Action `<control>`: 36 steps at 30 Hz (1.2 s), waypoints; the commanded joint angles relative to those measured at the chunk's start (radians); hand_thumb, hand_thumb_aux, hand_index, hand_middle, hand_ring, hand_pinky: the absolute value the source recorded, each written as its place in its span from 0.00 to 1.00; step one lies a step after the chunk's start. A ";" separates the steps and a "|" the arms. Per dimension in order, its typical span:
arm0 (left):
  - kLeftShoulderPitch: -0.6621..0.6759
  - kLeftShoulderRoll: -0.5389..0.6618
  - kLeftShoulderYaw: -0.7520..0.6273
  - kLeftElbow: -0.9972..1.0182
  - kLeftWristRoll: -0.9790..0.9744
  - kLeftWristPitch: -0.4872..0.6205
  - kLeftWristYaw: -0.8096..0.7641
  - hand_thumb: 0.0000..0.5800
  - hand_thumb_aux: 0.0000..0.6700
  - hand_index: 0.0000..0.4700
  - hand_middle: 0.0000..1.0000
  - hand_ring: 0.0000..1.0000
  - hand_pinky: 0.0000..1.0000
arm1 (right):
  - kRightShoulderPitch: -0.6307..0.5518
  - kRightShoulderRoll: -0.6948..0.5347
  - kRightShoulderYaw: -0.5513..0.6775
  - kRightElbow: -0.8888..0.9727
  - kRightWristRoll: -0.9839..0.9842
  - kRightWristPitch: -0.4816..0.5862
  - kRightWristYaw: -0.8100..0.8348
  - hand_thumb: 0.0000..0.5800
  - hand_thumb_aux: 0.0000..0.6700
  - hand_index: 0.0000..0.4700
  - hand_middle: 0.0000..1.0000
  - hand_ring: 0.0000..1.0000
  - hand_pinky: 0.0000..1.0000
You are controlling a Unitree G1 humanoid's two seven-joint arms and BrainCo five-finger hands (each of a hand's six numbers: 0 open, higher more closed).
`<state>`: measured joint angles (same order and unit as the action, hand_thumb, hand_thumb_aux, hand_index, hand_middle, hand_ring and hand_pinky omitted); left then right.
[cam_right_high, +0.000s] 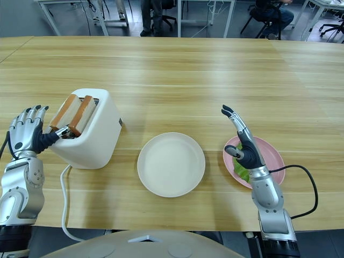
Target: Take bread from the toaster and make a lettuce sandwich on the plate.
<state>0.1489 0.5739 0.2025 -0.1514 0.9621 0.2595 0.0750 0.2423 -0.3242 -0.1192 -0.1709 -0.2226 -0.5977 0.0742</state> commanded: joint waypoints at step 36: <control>-0.073 -0.131 0.257 -0.196 -0.485 -0.342 0.266 1.00 1.00 0.98 1.00 1.00 1.00 | -0.005 -0.537 0.079 0.239 -0.916 0.356 -0.357 0.00 0.00 0.00 0.00 0.00 0.00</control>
<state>0.0715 0.4503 0.4347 -0.3176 0.4932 -0.0750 0.3337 0.2378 -0.8462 -0.0649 0.0509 -1.1233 -0.2550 -0.2962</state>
